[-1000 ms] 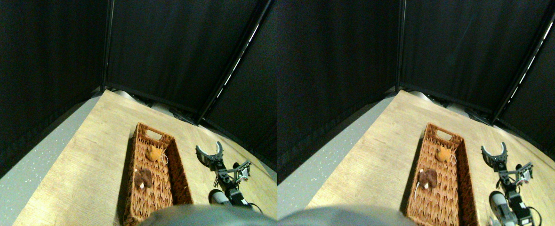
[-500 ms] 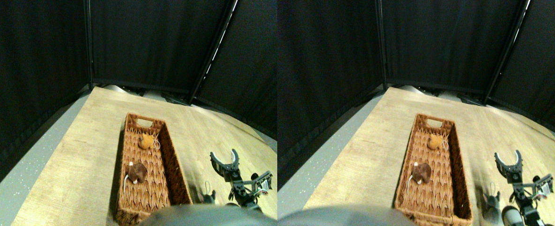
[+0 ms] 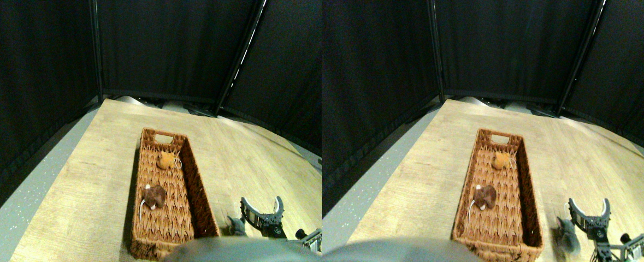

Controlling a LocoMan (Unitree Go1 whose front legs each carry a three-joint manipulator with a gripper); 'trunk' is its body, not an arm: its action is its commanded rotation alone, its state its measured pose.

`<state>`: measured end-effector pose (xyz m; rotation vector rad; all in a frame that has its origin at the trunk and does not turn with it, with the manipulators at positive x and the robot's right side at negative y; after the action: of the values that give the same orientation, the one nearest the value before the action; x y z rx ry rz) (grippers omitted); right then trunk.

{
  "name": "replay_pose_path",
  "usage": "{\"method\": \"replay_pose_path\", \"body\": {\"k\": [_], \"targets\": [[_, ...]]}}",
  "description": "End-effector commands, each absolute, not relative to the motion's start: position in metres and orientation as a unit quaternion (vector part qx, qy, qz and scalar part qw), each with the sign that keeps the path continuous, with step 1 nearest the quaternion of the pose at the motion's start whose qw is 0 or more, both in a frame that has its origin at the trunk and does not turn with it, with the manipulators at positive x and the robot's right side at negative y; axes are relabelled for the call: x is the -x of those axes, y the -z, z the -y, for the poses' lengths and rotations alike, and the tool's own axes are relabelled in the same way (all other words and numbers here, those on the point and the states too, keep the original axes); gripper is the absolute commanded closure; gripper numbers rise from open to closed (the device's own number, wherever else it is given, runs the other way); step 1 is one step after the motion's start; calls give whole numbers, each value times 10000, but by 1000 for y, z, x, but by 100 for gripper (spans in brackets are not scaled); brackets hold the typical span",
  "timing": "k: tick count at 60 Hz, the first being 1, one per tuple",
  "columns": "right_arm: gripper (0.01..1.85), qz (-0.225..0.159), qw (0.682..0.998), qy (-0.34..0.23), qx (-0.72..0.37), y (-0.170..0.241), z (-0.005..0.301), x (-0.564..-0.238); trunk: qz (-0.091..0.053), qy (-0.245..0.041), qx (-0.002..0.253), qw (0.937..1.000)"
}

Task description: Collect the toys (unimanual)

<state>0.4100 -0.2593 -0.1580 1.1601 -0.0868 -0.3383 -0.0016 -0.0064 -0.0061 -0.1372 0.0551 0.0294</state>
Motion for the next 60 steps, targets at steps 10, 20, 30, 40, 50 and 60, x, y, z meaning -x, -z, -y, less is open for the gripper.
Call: {"method": "replay_pose_path", "body": {"k": [10, 20, 30, 40, 50, 60], "targets": [[91, 234, 7905, 1734, -5870, 166, 252, -396, -294, -203, 879, 9955], [91, -117, 7796, 1951, -5950, 182, 244, -390, -316, -289, 972, 9943], [96, -502, 7589, 1890, -6211, 202, 237, -391, -339, -350, 1009, 9937], [91, -917, 7620, 2010, -6088, 221, 232, -396, -371, -387, 1059, 9929], [96, -942, 7480, 2184, -6196, 233, 237, -404, -410, -390, 1046, 9929], [99, -757, 7510, 2368, -6118, 241, 247, -410, -431, -349, 994, 9935]]}}
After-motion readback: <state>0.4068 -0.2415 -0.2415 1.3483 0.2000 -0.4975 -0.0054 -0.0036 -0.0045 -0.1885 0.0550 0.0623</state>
